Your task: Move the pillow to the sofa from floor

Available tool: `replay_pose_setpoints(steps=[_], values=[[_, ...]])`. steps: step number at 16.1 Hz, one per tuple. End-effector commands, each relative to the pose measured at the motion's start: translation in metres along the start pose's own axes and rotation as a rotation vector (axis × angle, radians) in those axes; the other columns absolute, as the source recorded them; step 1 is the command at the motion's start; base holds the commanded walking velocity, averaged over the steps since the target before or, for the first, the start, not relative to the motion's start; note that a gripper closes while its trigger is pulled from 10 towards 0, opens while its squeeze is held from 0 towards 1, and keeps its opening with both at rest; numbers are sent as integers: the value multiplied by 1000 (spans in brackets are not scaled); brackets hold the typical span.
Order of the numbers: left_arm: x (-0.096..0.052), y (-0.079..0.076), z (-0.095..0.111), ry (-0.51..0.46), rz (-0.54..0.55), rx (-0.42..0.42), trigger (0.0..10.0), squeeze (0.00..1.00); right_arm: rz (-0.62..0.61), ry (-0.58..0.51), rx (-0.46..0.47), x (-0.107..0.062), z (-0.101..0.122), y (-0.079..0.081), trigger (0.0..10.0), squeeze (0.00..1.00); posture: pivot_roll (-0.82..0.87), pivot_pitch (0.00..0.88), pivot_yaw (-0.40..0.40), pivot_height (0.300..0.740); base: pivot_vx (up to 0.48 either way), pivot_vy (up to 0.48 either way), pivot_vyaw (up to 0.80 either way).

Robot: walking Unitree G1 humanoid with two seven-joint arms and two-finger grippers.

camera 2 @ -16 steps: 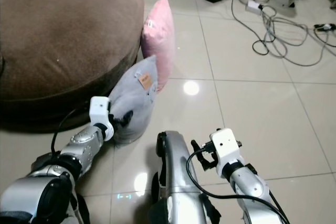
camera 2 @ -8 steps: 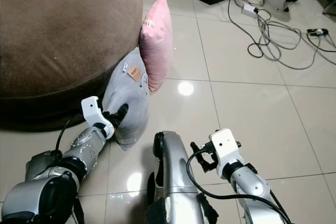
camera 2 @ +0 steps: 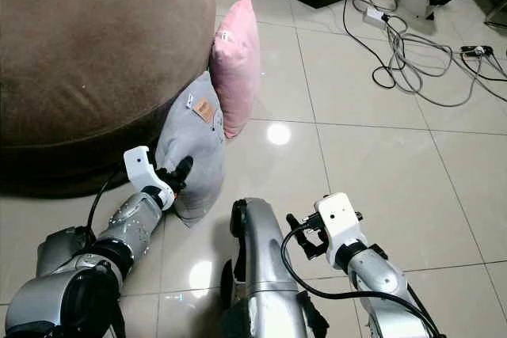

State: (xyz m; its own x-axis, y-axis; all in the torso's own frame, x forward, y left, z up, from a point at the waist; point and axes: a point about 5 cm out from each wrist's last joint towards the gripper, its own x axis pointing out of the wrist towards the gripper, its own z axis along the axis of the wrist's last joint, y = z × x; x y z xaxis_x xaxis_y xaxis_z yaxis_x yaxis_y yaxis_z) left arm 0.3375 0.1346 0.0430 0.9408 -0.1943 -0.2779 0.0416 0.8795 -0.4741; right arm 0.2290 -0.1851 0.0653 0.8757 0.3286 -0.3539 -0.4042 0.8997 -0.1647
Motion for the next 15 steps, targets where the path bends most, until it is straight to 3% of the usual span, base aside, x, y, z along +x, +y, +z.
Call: replay_pose_setpoints(steps=[1,9,12,15], values=[[1,-11,-9,22,-32,-32,0,0,-5,18,-6,-2,-3,-3,10000,0,-289,227,-252,487,0,0,0],[2,-19,-13,30,-85,-84,0,0,-25,-14,27,5,-1,-3,10000,0,-282,216,-240,487,0,0,0],[4,-21,-7,8,-98,-107,0,0,-24,-30,41,3,2,-3,10000,0,-283,229,-246,487,0,0,0],[10,-34,7,-36,-146,-111,0,0,-21,-34,46,5,2,1,10000,0,-269,231,-233,487,0,0,0]])
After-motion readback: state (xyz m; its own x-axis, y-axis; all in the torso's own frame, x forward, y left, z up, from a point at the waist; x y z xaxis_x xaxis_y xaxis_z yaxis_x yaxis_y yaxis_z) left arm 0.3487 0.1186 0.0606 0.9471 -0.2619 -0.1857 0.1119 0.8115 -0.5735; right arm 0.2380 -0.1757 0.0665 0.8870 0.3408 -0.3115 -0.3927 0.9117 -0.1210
